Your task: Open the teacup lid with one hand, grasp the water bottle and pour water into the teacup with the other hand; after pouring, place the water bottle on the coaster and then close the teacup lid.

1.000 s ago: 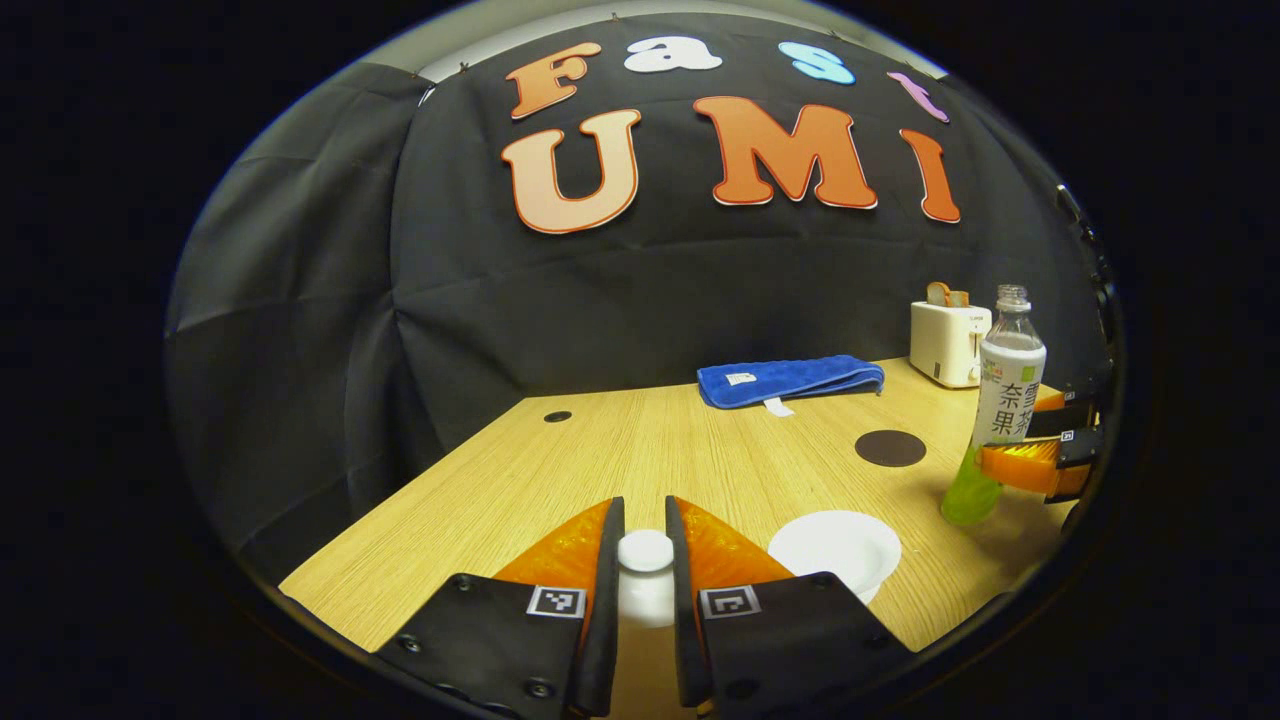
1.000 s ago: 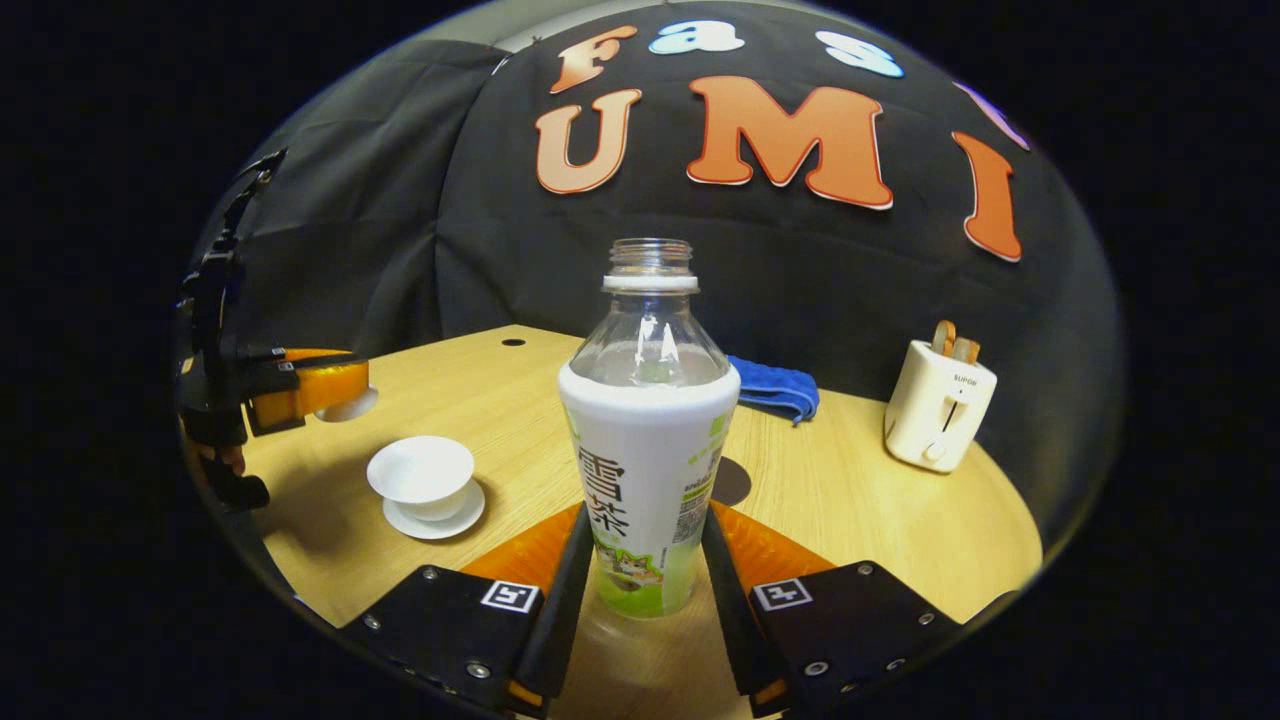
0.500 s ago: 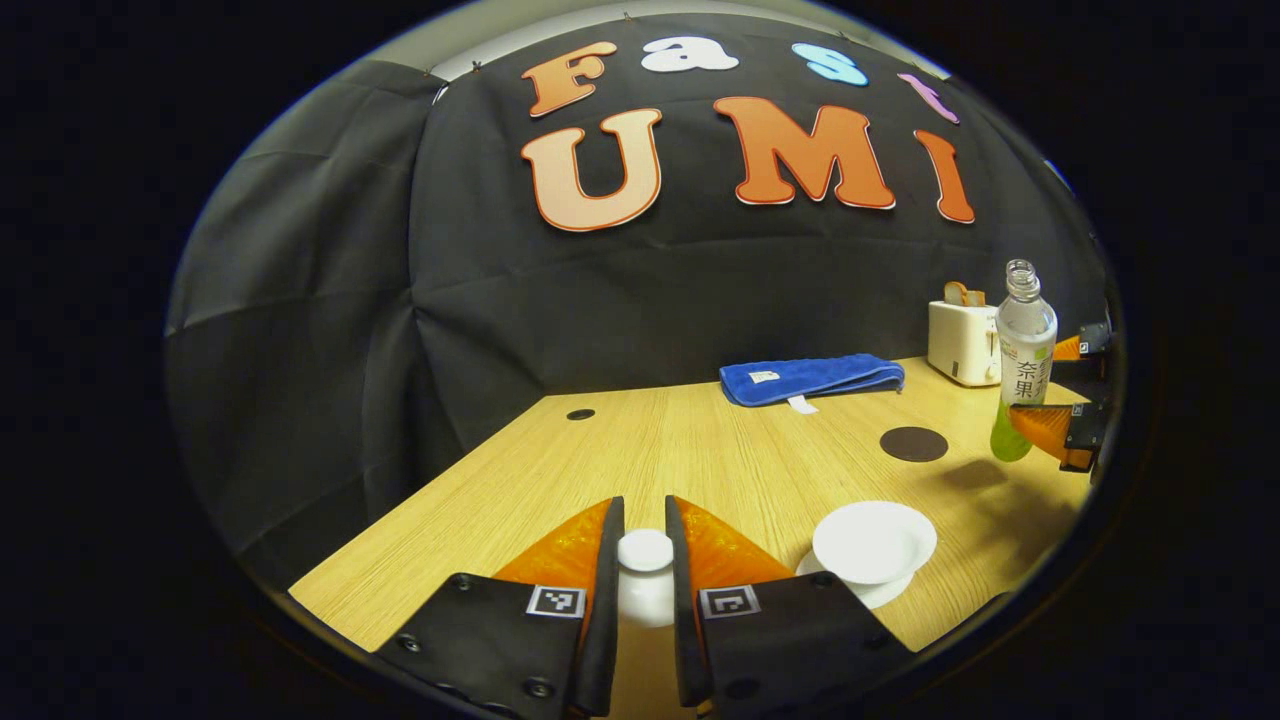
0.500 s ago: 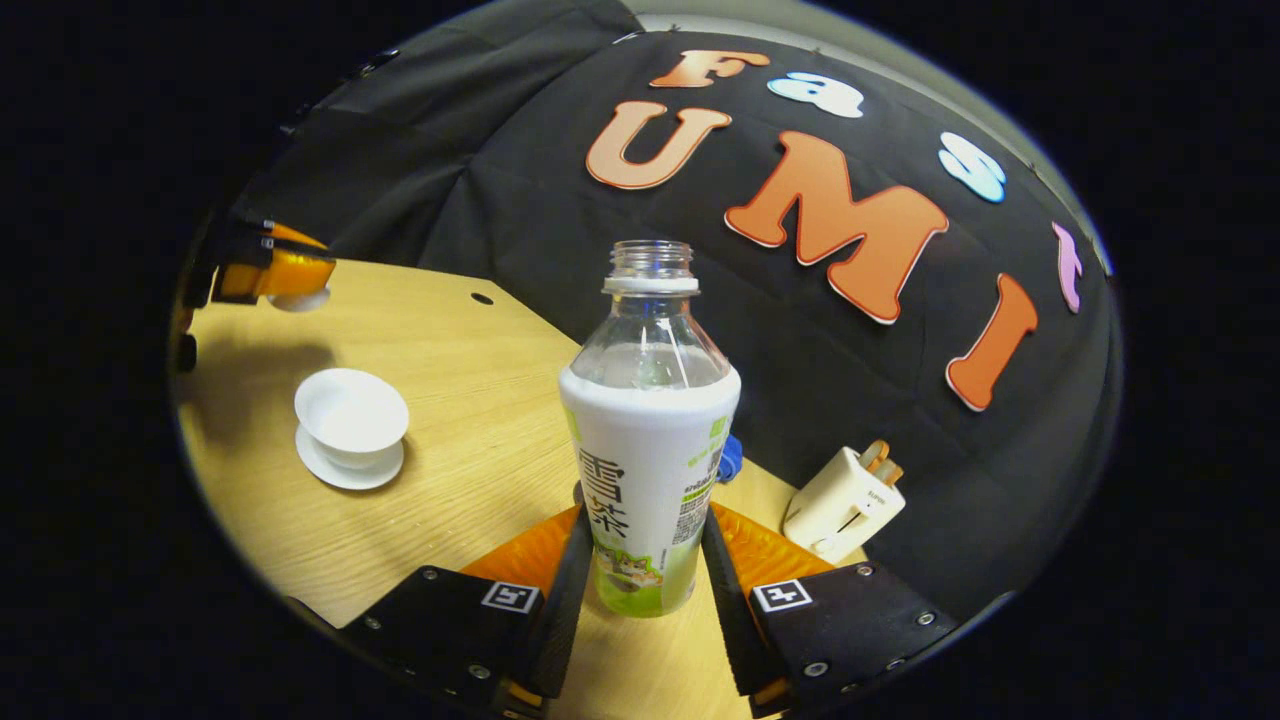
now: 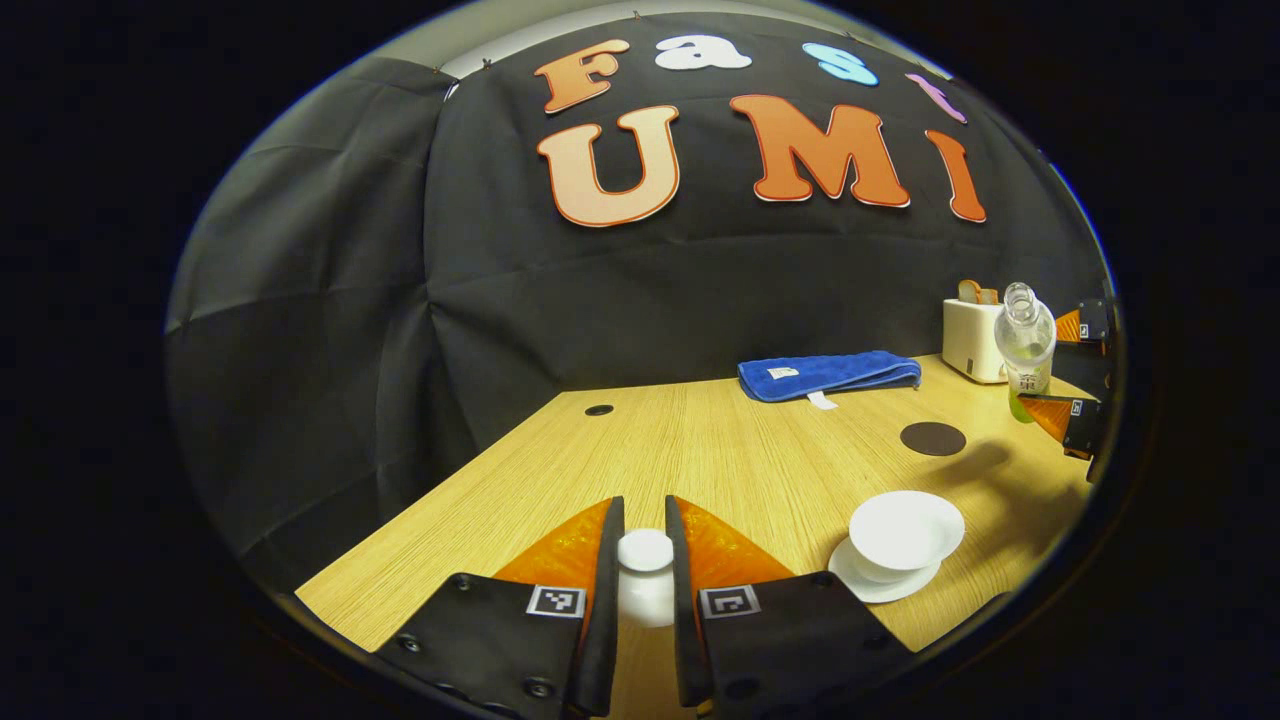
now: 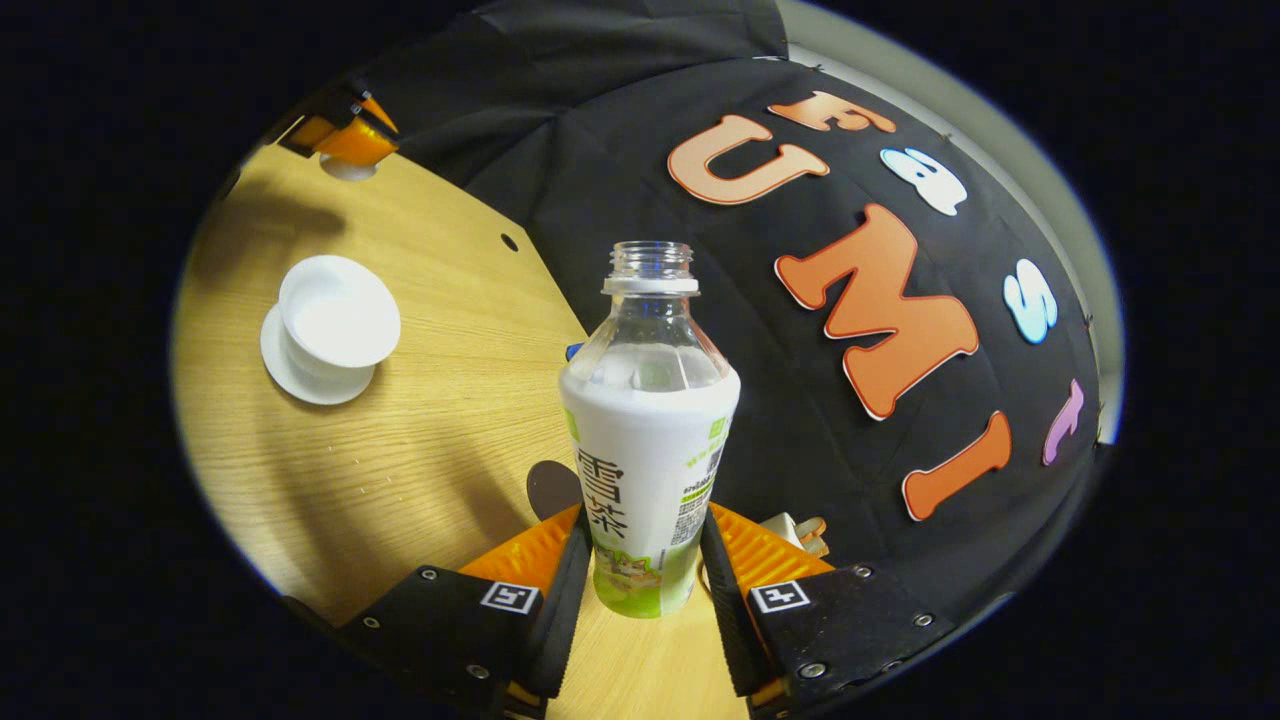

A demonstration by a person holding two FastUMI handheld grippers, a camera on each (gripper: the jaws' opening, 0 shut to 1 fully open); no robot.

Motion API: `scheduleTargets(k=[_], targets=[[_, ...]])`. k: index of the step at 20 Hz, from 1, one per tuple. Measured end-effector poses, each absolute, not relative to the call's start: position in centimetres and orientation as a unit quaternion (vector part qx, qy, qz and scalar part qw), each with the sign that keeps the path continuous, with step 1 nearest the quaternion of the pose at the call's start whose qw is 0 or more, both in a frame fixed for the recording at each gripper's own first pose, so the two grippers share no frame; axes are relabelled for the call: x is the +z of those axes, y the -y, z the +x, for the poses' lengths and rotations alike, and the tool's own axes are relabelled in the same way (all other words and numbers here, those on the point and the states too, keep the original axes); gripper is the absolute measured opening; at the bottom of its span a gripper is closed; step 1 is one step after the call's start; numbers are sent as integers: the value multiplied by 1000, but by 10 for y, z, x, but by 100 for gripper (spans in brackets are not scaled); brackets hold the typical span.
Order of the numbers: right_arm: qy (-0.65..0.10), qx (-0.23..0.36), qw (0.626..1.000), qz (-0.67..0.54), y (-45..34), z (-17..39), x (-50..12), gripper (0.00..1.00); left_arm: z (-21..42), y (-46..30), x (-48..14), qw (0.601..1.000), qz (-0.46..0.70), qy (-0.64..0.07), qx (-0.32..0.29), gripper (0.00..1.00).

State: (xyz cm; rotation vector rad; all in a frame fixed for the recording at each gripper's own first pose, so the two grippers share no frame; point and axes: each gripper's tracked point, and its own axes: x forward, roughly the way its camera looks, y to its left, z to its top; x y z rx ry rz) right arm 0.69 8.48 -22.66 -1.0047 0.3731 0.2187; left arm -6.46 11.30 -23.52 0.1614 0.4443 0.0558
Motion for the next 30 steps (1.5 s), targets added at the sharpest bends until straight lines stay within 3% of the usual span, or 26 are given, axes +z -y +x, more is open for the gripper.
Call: scheduleTargets(k=[11, 17, 30], targets=[[-116, 126, 768, -617, -105, 23, -226, 62, -74, -135, -240, 970, 69, -231, 39, 28], [-70, 124, 704, -696, -113, 25, -221, 63, -79, -145, -242, 969, 65, -235, 40, 28], [-20, 139, 646, -751, -136, 30, -214, 62, -86, -163, -243, 967, 67, -240, 47, 28]])
